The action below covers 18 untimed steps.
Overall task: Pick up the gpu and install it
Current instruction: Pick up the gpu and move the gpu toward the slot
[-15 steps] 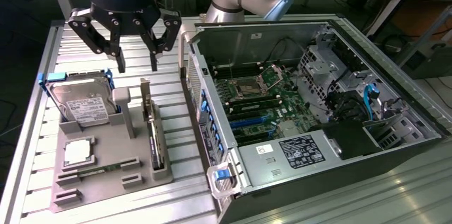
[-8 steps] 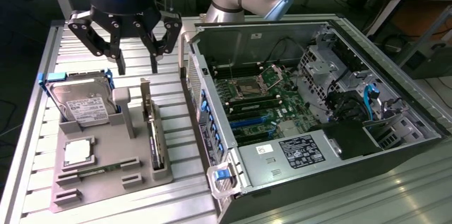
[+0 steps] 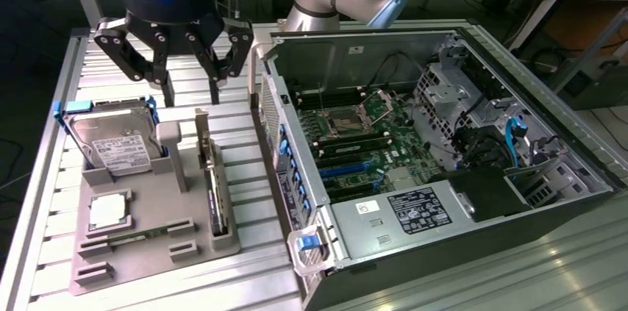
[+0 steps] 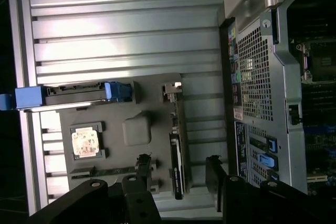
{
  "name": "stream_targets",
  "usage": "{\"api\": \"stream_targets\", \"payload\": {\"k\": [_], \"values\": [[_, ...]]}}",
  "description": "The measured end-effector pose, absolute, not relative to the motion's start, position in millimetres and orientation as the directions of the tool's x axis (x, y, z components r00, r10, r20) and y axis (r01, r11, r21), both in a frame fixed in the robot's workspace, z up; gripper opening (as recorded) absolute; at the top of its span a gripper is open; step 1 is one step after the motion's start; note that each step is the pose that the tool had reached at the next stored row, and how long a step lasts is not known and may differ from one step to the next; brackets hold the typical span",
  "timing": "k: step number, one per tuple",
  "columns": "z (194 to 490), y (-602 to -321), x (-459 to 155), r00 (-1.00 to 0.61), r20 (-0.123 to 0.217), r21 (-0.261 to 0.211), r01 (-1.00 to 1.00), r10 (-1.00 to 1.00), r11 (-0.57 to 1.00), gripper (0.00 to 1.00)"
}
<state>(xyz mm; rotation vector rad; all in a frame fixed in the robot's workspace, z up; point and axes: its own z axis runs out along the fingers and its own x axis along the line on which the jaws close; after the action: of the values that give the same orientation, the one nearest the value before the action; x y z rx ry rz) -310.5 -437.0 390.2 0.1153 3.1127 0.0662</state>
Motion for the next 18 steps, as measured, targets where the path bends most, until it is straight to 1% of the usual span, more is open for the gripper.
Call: {"api": "stream_targets", "payload": {"k": [10, 18], "values": [[386.6, -439.1, -309.2, -0.997, -0.024, 0.043, 0.073, 0.074, 0.996, 0.54], [376.2, -446.6, -300.9, -0.997, -0.025, 0.044, 0.073, 0.074, 0.996, 0.54]]}}
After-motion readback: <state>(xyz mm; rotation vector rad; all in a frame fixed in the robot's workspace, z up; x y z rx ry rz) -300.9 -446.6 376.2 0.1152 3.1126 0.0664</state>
